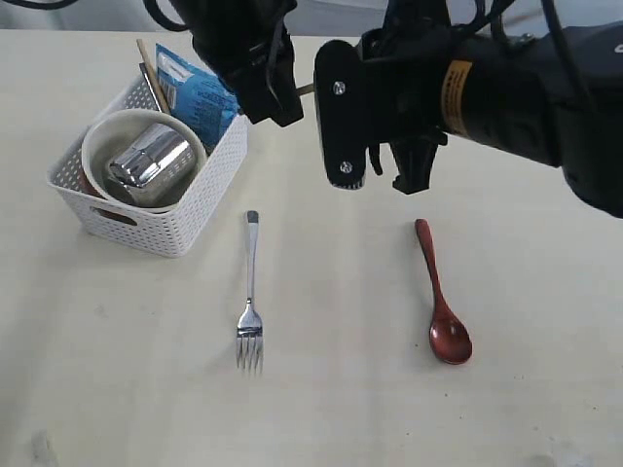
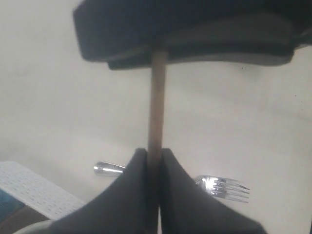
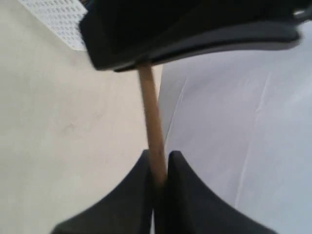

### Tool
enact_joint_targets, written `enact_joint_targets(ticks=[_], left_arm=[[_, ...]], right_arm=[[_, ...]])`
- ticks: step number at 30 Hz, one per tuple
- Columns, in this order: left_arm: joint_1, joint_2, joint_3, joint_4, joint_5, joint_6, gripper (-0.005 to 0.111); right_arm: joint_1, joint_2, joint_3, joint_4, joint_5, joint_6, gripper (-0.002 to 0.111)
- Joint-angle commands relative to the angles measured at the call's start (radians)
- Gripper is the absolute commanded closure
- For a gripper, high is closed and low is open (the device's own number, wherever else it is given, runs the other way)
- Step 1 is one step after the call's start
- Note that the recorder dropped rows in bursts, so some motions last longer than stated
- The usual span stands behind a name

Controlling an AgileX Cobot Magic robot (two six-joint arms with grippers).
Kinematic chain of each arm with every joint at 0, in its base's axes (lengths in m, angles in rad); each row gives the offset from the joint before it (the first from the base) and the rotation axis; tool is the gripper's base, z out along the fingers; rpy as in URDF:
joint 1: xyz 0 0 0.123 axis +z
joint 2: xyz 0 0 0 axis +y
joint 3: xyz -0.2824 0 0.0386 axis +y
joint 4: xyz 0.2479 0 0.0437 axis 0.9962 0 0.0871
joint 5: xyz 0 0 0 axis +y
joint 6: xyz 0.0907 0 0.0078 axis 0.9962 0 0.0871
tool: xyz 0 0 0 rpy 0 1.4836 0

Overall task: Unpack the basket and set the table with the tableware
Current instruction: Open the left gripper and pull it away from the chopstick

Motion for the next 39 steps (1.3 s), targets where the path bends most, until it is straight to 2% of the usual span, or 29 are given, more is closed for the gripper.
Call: enact_joint_targets(ticks=[1,6,9,11,14,16,17,20,22,26,30,36,39], left_arm=[[-0.003,-0.006,-0.007,-0.077,0.0,-0.007,0.107],[-0.003,-0.006,-0.007,-0.076,0.0,-0.007,0.106],[-0.003,-0.006,-0.007,-0.066,0.0,-0.007,0.095],[-0.003,-0.006,-0.007,-0.059,0.0,-0.007,0.078],[-0.003,-0.006,-0.007,-0.057,0.0,-0.007,0.044],[-0.003,-0.006,-0.007,-0.057,0.0,-0.007,0.028],[-0.003,-0.006,-0.007,-0.057,0.0,-0.007,0.024],[-0.003,-0.008,-0.009,-0.036,0.0,0.005,0.023],[-0.003,-0.012,-0.009,0.028,0.0,0.01,0.023],[-0.003,-0.041,-0.009,0.143,0.0,-0.023,0.023],[-0.003,-0.081,-0.009,0.153,0.0,-0.021,0.023],[-0.003,-0.132,-0.009,0.072,0.0,-0.066,0.023],[-0.003,-0.151,-0.009,0.005,0.0,-0.087,0.023]], right_arm=[[0.004,-0.008,0.0,0.004,0.006,0.017,0.109],[0.004,-0.008,0.0,0.004,0.003,0.017,0.109],[0.004,-0.008,0.0,0.004,0.003,0.017,0.109],[0.004,-0.008,0.0,0.004,0.003,0.017,0.109],[0.004,-0.008,0.0,0.004,0.003,0.02,0.109],[0.004,-0.008,0.0,0.004,0.003,0.025,0.109],[0.004,-0.008,0.0,0.004,0.005,0.034,0.109],[0.004,-0.008,0.0,0.02,0.052,0.043,0.109],[0.004,-0.008,0.0,0.094,0.118,0.043,0.109],[0.004,-0.008,0.0,0.35,0.341,0.025,0.109],[0.004,-0.008,0.0,0.608,0.543,0.026,0.109],[0.002,-0.008,0.0,0.73,0.617,0.369,0.109],[-0.055,-0.008,0.0,0.79,0.641,0.501,0.109]])
